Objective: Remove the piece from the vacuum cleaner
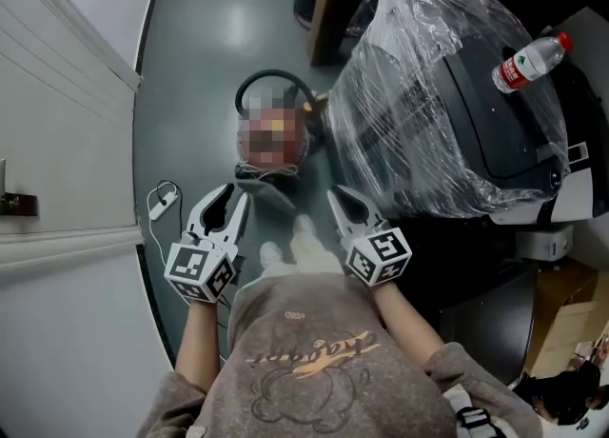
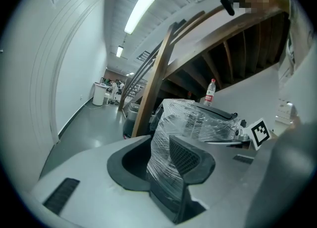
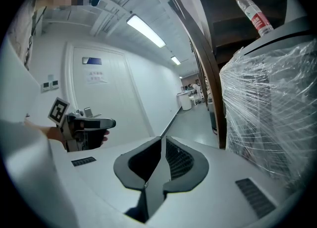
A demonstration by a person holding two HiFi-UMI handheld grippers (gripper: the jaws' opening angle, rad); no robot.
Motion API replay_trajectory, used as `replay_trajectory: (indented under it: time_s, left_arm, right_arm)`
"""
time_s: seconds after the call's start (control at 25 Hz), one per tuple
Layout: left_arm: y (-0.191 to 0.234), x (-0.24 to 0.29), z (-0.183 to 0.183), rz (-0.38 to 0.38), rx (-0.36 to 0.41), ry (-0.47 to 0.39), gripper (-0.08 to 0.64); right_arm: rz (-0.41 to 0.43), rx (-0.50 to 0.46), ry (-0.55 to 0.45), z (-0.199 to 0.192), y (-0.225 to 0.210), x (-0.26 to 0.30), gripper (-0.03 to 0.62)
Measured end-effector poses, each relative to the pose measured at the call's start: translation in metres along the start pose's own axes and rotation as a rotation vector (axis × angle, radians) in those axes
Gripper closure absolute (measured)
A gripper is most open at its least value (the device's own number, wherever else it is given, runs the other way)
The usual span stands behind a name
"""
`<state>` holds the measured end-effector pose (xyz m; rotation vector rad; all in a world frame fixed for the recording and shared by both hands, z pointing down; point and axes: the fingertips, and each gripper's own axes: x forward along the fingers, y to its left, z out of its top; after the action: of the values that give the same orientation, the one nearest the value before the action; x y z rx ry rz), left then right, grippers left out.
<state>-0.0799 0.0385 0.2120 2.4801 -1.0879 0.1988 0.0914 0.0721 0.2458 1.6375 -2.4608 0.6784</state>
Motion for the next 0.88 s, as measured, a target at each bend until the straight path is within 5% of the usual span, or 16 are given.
replay_trajectory:
  time_s: [0.16,0.32,0.88]
  left_arm:
    - [0.002,0.006,0.001,-0.007,0.011,0.012,0.429]
    - [0.004,0.012,-0.007,-0.031,0.018,0.044,0.309]
    - [0.038,0.043,-0.048,-0.048,0.021,0.141,0.261]
  right_arm:
    - [0.015,0.005,0.006,0.0,-0.002,0.003,0.532]
    - [0.048,-0.011,0.014,0.0,0.002,0.012,0.352]
    - [0.084,-0.003,0.137,-0.05,-0.011,0.053,0.342]
